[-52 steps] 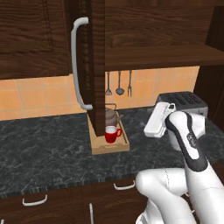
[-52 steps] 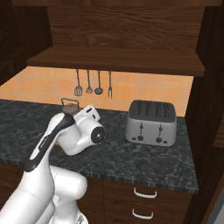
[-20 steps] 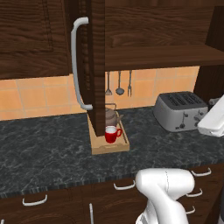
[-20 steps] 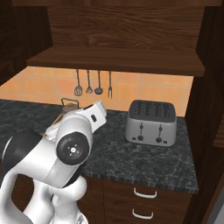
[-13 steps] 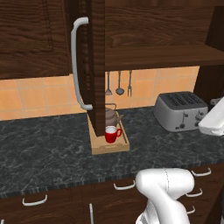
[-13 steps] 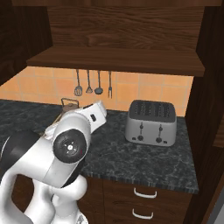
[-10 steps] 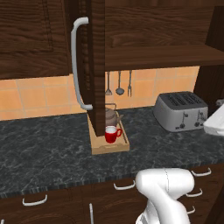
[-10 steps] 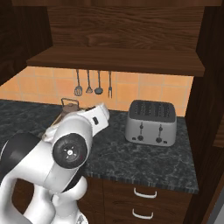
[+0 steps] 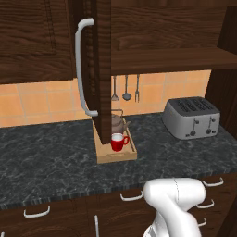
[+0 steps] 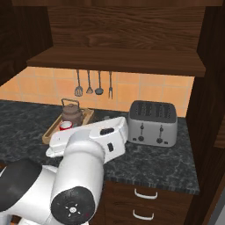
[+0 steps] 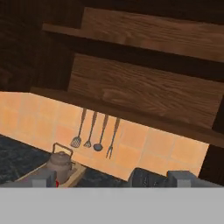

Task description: Pick the kettle from the counter and place it on the tray. Then pick the mug from the cabinet and place it on the tray. Then close the cabinet doors.

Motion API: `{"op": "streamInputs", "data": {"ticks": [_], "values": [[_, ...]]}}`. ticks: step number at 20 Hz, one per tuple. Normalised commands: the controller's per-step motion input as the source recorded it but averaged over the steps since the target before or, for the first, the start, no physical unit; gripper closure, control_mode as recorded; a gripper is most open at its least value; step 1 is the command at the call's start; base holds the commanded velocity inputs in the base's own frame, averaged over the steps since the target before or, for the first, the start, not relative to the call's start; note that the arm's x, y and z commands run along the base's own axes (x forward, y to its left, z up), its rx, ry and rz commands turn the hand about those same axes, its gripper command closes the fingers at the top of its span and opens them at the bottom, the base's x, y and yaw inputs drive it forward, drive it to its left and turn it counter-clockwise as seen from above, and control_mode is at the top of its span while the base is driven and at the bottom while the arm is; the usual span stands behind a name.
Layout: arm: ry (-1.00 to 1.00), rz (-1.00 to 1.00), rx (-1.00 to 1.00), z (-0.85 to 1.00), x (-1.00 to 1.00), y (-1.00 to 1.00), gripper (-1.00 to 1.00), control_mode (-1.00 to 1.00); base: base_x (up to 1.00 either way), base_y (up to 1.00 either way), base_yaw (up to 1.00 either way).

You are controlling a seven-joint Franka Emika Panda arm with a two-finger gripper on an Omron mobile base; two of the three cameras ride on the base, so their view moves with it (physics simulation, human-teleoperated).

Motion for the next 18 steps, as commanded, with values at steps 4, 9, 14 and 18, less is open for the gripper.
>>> {"op": "streamInputs", "data": {"ticks": [4, 9, 14, 18], "values": [[-0.28, -0.06, 0.24, 0.08, -0.18, -0.88, -1.00, -1.00, 0.00, 0.00, 0.00], [-0.36, -0.02, 0.21, 0.00, -0.03, -0.53, -1.00, -1.00, 0.00, 0.00, 0.00], [-0.40, 0.00, 0.17, 0.00, -0.02, -0.12, -1.00, -1.00, 0.00, 0.00, 0.00], [-0.31, 0.00, 0.21, 0.00, -0.06, -0.03, -1.00, -1.00, 0.00, 0.00, 0.00]]}}
